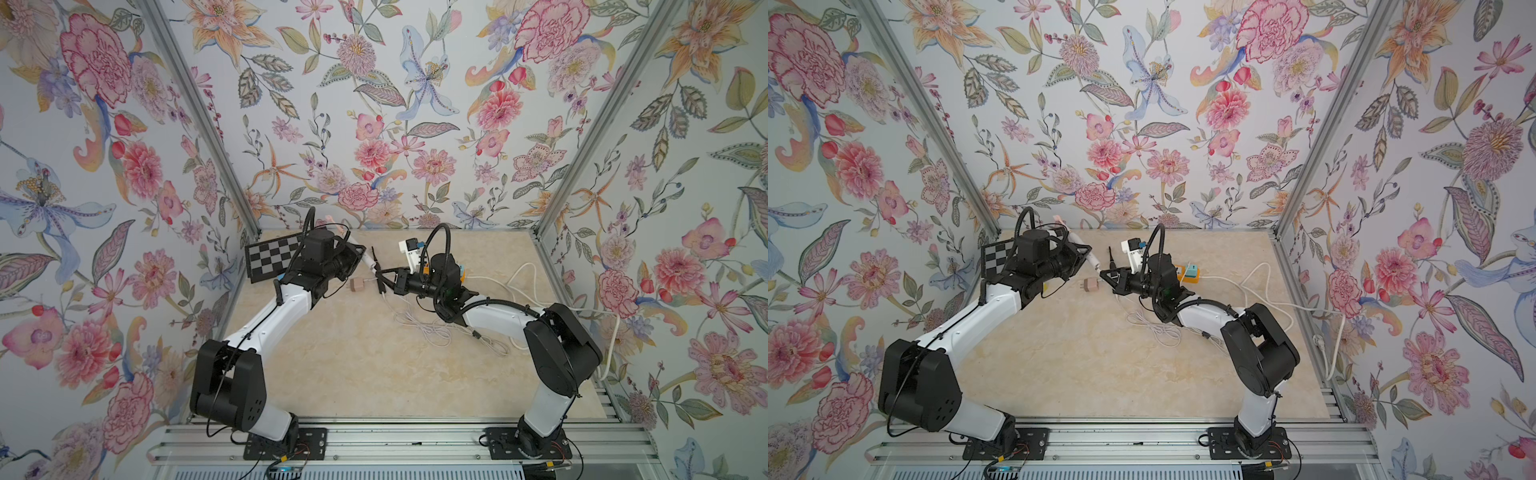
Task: Charge the electric toothbrush
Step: Insert the charging cable into the electric toothbrush.
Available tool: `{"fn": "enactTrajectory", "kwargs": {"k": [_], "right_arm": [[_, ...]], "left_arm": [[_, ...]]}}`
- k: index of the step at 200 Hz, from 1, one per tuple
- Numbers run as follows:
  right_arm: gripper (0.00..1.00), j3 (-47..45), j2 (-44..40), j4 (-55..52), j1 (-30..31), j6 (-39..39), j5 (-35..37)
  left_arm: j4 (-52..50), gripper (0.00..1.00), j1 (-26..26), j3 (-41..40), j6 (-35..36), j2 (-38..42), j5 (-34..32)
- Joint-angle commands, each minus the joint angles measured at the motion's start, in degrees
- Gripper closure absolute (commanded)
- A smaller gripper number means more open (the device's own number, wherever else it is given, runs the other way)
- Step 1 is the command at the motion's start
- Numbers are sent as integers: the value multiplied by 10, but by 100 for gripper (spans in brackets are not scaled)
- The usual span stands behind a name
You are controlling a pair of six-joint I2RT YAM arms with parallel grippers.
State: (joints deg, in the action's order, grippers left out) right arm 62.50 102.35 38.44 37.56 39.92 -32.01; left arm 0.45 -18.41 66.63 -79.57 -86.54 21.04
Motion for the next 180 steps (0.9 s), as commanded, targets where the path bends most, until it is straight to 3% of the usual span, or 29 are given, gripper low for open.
{"fn": "enactTrajectory", "kwargs": {"k": [1,180], "right_arm": [[100,10,0,41,-19,13,-1],[100,38,10,51,-15,35,-41]], "left_arm": [[21,100,-13,-12,-9,9,21],[38,100,-24,-19,-10,5,23]]}}
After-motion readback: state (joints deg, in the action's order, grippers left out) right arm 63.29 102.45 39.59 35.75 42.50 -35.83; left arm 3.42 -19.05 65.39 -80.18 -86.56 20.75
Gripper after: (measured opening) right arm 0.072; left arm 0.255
